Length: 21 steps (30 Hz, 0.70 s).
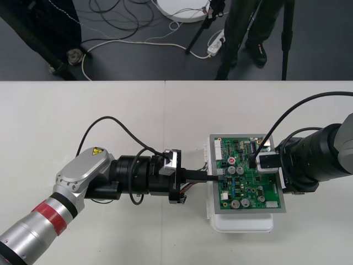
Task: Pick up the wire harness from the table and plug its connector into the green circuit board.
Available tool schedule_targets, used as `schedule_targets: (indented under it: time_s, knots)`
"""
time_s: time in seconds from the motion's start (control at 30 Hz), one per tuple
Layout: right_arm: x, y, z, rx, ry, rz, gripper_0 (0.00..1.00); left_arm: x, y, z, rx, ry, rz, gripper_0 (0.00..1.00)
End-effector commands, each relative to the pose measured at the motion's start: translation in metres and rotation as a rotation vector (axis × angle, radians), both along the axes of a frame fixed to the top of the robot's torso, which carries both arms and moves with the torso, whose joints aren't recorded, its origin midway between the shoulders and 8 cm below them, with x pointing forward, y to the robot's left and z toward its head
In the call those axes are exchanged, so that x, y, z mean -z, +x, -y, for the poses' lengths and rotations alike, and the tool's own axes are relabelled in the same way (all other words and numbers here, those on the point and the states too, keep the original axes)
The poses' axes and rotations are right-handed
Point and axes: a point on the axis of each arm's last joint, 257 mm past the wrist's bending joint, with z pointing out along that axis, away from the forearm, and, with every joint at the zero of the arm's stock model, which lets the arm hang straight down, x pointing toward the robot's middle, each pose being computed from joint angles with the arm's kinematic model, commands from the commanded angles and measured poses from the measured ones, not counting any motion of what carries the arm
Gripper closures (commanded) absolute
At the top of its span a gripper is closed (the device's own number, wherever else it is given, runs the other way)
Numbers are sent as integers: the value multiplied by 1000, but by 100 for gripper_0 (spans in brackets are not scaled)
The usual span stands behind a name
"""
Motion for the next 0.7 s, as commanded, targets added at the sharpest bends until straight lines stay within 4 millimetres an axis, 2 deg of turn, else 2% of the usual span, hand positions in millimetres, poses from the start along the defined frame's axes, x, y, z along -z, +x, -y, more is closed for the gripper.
schedule_targets:
  time_s: [0.03,0.7]
  knots:
    - [-2,-8,-23,-28,56,-8,0,-35,-4,36,39,-65,29,100]
    - [-2,-9,-24,-28,59,-12,0,-36,-4,42,44,-61,95,100]
